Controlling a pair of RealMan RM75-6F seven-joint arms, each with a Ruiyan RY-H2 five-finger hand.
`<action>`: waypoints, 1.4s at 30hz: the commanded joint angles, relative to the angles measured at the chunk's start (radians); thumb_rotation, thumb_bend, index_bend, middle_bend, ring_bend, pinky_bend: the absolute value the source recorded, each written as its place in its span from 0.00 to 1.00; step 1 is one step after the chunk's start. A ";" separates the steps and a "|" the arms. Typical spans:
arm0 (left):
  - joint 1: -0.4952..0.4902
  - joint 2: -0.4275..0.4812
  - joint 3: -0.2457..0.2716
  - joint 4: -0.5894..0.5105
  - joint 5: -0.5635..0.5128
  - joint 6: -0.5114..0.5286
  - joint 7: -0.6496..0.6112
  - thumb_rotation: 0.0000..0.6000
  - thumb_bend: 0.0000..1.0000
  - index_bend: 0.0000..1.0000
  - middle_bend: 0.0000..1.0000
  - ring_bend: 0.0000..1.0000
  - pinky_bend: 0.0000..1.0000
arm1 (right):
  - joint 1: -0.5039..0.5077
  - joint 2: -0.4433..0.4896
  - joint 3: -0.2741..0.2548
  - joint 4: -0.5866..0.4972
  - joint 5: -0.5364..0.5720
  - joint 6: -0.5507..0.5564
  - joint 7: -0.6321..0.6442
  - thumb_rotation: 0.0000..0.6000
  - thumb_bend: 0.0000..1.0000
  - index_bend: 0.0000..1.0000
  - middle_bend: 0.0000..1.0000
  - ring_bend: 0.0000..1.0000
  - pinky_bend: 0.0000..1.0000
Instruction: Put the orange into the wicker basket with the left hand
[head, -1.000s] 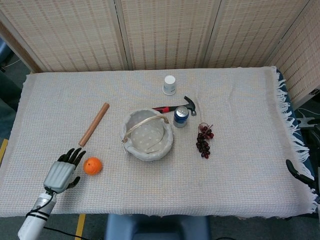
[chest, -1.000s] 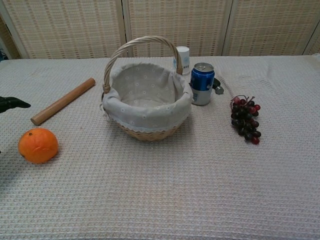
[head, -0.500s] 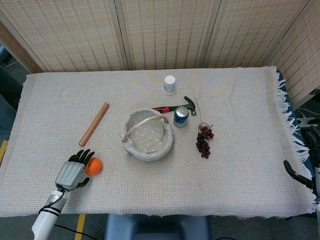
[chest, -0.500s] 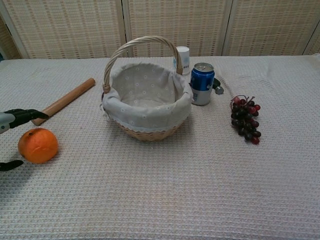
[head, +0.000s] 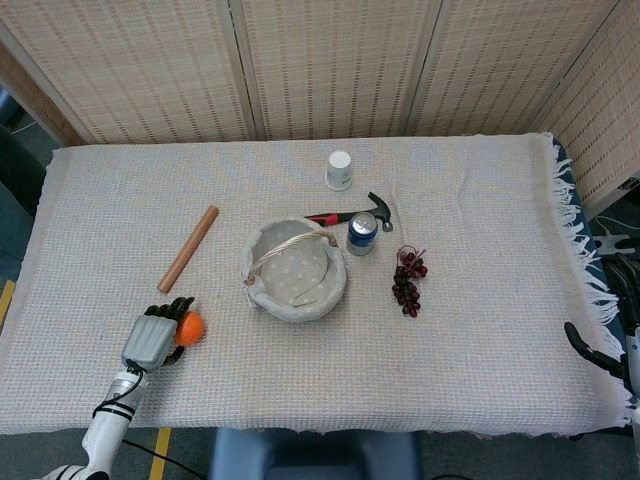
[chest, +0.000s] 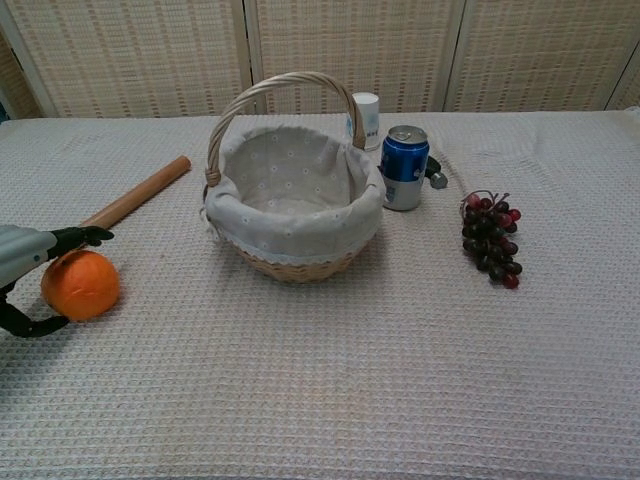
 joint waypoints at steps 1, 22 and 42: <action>-0.003 -0.046 -0.005 0.059 0.019 0.033 -0.009 1.00 0.34 0.22 0.26 0.41 0.46 | 0.001 -0.001 0.000 0.002 0.000 -0.001 0.001 1.00 0.18 0.00 0.00 0.00 0.25; -0.050 0.150 -0.133 -0.193 0.082 0.181 0.130 1.00 0.40 0.45 0.51 0.64 0.70 | 0.005 0.006 -0.009 -0.006 -0.003 -0.012 0.001 1.00 0.18 0.00 0.00 0.00 0.25; -0.200 0.034 -0.205 -0.377 -0.032 0.162 0.274 1.00 0.41 0.45 0.51 0.64 0.70 | 0.006 0.017 -0.011 -0.005 0.001 -0.015 0.025 1.00 0.18 0.00 0.00 0.00 0.25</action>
